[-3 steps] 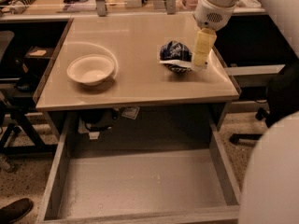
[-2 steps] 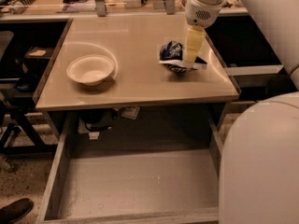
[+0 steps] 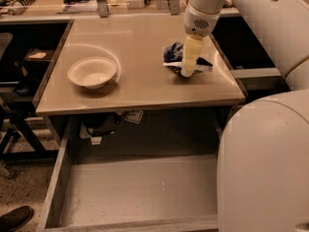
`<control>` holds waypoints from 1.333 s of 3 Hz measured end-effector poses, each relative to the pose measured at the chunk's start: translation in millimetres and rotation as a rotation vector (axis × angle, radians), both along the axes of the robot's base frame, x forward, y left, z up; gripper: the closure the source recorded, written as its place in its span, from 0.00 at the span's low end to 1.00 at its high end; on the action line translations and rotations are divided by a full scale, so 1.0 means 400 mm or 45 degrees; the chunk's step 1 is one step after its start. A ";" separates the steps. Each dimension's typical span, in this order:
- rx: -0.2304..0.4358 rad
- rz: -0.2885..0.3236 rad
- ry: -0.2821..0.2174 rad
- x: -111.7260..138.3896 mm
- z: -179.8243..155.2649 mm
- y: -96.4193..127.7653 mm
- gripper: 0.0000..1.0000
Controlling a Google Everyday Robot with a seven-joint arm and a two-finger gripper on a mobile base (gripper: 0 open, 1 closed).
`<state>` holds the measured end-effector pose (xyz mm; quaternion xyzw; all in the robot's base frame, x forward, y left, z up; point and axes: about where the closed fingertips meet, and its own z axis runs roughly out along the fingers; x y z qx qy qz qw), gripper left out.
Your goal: Place blue chip bag into top drawer
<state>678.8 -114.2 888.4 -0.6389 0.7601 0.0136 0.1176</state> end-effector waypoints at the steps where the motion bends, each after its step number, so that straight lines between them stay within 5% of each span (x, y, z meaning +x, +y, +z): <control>1: 0.009 0.006 0.054 -0.003 -0.051 0.008 0.00; 4: 0.009 0.006 0.057 -0.003 -0.054 0.009 0.65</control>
Offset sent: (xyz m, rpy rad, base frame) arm -0.0010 0.0029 -0.0180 0.0061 0.0379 0.0042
